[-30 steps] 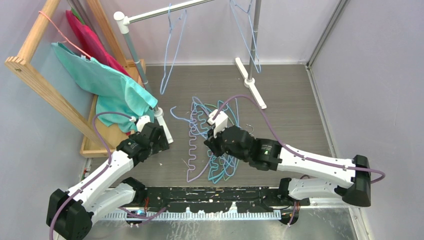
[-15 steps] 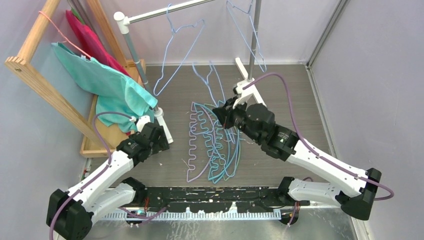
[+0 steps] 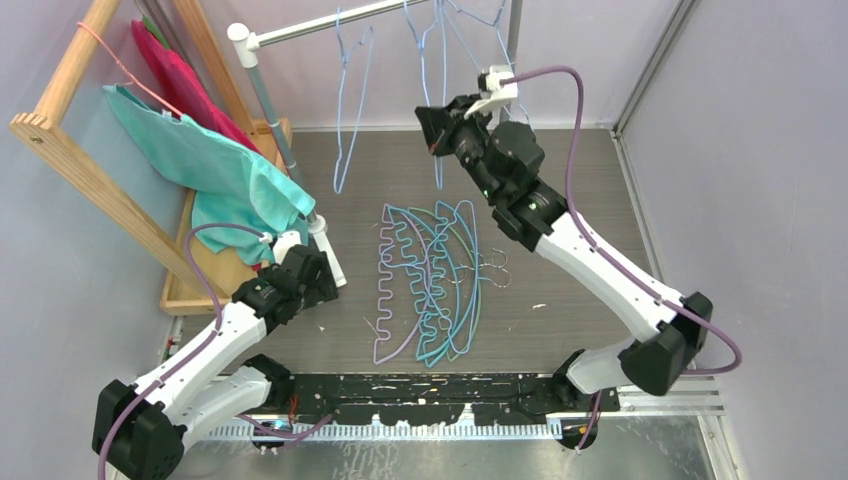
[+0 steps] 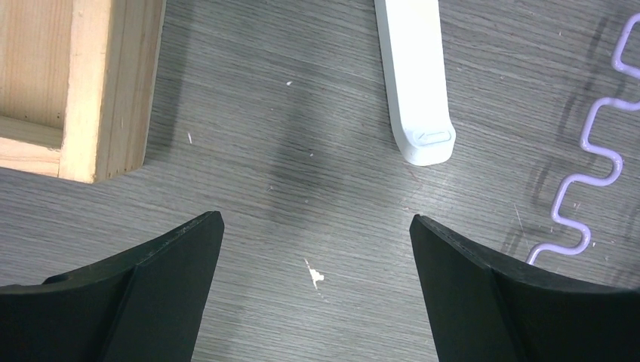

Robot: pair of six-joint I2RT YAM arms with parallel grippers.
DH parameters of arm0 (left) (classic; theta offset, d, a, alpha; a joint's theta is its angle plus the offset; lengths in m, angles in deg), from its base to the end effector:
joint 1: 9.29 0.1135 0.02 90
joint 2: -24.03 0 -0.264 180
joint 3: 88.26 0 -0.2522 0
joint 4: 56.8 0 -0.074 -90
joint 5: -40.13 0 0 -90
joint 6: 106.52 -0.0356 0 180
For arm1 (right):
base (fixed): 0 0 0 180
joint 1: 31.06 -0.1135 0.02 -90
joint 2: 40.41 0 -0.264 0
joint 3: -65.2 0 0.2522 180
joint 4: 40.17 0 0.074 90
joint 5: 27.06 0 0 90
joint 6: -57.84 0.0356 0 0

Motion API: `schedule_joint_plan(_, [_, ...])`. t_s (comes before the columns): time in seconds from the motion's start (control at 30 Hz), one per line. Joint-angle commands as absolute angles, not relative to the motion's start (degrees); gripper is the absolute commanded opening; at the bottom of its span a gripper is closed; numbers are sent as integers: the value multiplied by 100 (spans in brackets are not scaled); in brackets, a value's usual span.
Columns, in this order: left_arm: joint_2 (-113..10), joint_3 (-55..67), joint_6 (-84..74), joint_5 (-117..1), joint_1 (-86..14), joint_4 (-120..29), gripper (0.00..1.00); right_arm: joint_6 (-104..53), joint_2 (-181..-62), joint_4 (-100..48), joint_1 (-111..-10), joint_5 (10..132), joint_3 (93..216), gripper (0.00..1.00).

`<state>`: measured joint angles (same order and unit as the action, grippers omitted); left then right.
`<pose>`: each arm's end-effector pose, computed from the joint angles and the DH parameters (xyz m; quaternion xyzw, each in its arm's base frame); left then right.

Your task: Organize the hangers

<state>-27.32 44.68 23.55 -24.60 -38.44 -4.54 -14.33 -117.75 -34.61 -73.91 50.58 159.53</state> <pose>0.1516 -0.0672 0.2122 -0.1516 0.9243 0.0129 0.3501 0.2324 0.2052 0.4663 -0.0550 0.6326 0.3299 0.6985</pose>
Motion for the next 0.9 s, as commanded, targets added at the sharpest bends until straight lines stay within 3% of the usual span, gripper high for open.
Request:
schedule_joint_plan(0.0, [-2653,4457,2260,-2398,-3856,-592,98,-1169,-12206,-4164,-7007,5581,16741,1])
schedule_joint_plan(0.37, [-2557,4486,2250,-2411,-3856,-601,98,-580,-13268,-3880,-6396,6274,17589,1])
schedule_joint_plan(0.5, [-2530,4510,2250,-2419,-3856,-613,98,-461,-13249,-3819,-6340,6403,17365,4])
schedule_joint_plan(0.77, [-2600,4515,2250,-2447,-3856,-631,98,-588,-12538,-3828,-6314,6221,16459,51])
schedule_joint_plan(0.87, [-2617,4516,2259,-2430,-3856,-638,98,-824,-12132,-3597,-6335,6148,16227,65])
